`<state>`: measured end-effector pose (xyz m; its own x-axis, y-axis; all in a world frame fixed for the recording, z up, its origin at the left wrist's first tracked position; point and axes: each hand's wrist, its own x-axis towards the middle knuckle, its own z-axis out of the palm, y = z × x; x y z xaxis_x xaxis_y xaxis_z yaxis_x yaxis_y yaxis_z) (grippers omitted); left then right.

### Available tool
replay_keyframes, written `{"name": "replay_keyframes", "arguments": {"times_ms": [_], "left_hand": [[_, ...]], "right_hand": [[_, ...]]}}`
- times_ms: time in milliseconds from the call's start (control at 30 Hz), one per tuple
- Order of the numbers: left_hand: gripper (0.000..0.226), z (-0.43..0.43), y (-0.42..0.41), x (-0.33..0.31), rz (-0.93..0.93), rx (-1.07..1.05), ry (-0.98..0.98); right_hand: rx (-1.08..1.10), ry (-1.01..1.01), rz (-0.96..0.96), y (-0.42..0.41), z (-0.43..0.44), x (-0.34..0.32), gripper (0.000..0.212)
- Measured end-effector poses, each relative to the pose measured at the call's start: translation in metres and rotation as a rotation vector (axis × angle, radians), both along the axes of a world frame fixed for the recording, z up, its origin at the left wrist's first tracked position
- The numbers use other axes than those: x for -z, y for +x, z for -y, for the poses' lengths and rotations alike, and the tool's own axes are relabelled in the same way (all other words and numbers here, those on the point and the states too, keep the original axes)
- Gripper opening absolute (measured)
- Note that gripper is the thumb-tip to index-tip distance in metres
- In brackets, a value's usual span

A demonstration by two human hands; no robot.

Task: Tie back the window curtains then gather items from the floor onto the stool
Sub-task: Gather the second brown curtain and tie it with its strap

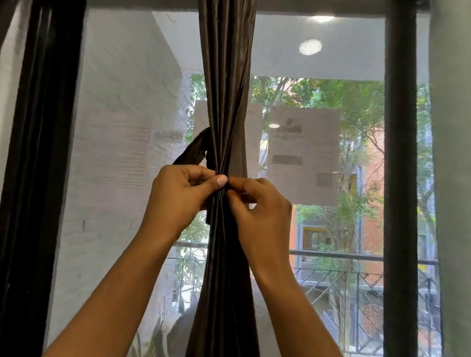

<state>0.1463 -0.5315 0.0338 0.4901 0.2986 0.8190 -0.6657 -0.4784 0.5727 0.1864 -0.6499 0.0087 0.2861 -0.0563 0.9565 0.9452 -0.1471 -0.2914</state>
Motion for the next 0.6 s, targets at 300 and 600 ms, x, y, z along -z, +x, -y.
{"name": "replay_keyframes", "arguments": {"times_ms": [300,600], "left_hand": [[0.02,-0.003,-0.003,-0.002,-0.058,0.086,-0.118],[0.025,-0.027,0.003,-0.008,-0.105,-0.148,-0.002]], "right_hand": [[-0.095,-0.161,0.028,0.01,-0.001,0.005,0.028],[0.007,-0.226,0.032,0.032,0.011,0.008,0.021]]}}
